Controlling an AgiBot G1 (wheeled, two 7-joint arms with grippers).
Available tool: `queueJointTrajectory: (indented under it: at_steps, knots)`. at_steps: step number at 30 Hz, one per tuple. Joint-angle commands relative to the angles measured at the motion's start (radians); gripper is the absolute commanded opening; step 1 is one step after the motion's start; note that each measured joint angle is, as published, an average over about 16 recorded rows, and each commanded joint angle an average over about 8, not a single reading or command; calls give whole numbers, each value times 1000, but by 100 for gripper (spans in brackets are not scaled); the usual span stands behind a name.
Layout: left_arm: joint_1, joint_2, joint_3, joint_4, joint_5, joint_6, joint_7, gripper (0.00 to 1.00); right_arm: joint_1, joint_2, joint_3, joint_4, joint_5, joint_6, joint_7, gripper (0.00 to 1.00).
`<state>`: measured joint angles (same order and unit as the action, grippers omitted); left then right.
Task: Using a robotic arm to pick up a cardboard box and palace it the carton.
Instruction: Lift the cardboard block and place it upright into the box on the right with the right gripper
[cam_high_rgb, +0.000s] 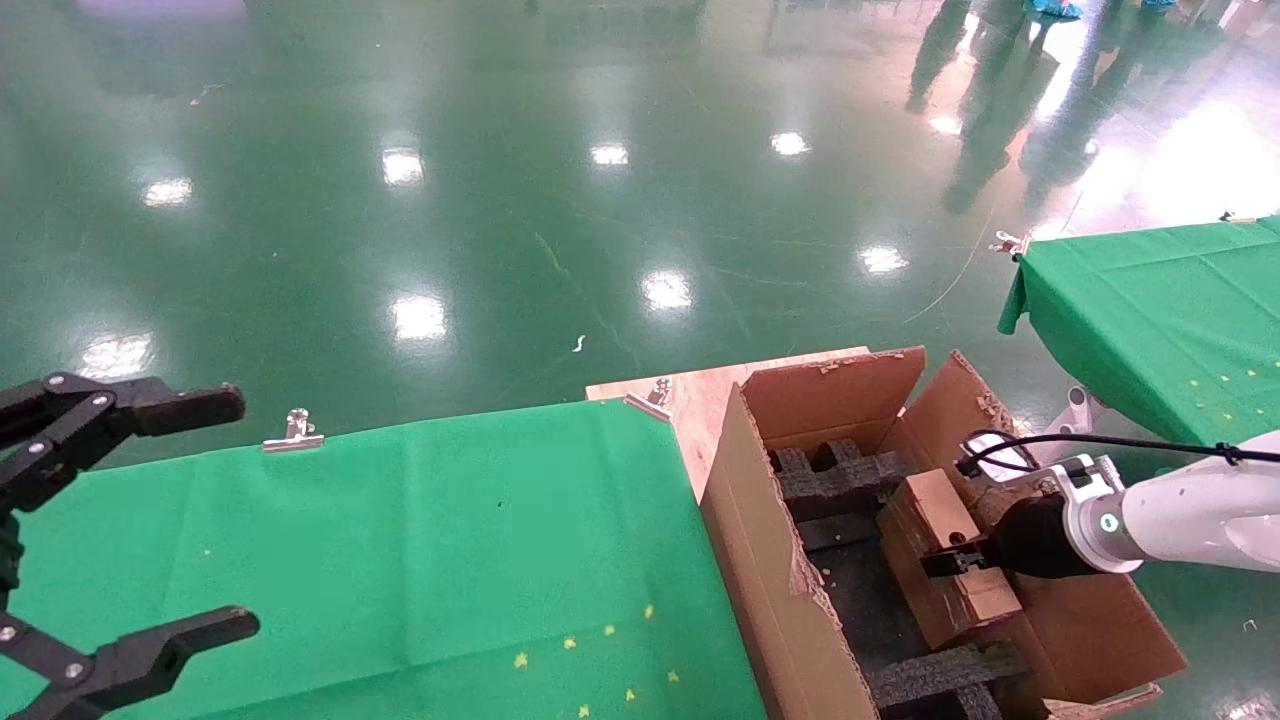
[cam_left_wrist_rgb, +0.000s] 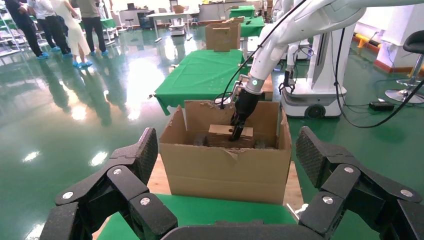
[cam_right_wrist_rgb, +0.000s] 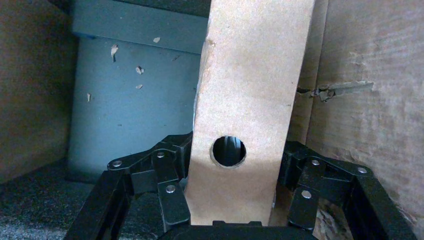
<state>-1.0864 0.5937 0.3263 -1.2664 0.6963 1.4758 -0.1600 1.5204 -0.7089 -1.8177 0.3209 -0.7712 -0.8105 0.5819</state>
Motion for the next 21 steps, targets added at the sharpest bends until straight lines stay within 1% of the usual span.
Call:
queueJointTrajectory:
  at_steps: [1,11,21]
  knots:
    - [0,0,0,0,0,0,0,100,1,1,-1,4,-2,1,4,100]
    - [0,0,0,0,0,0,0,100,16,10,-2,15,-6,-1,3,100]
    - [0,0,0,0,0,0,0,100,47,38,-5,51,-17,-1,13,100]
